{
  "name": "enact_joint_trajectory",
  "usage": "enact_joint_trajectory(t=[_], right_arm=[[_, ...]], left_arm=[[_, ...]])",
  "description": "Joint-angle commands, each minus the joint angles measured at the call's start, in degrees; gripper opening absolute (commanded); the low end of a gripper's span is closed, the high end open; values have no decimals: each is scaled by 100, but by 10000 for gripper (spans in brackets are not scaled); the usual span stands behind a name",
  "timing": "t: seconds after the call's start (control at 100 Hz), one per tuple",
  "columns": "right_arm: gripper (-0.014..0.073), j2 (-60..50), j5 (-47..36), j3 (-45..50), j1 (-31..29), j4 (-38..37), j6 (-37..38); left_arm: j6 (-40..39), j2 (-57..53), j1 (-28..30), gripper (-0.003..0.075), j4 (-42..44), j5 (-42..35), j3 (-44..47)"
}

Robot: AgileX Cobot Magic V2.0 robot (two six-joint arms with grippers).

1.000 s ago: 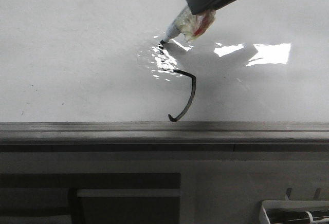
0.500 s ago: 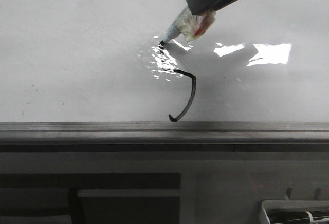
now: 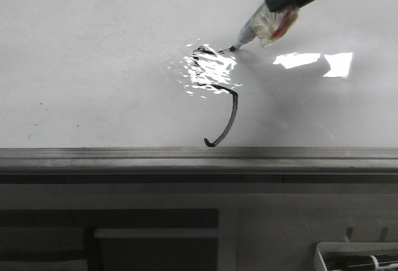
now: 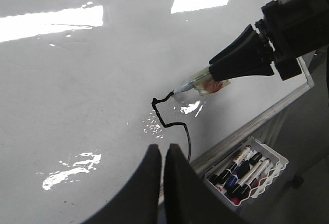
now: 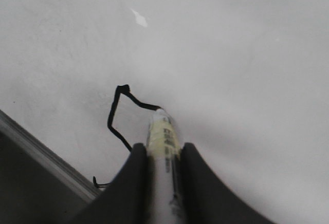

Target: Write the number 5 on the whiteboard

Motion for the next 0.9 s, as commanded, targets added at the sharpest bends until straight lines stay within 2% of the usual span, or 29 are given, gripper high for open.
enact_joint_trajectory(t=[0.0,0.45,0.54,0.71,0.78,0.89], right_arm=[[-40,-47,227,-102,-131,-642,138],[-40,-122,71,-168,-39,-612,138],[-40,-362,71,-375,342,-527,138],[-40,-797,85,-882,1485,-670,-29],[-41,-844,159,-910,1822,-965,-29],[-42,-775,261,-852,2051,-1072,-247]], left_arm=[[-42,22,3,-20,-166,-269,-157],[-42,22,3,-20,-166,-269,-157],[-42,22,3,-20,-166,-248,-157],[-42,35,3,-13,-166,-190,-171],[-30,113,3,42,-153,-32,-238],[330,347,3,243,-64,498,-515]])
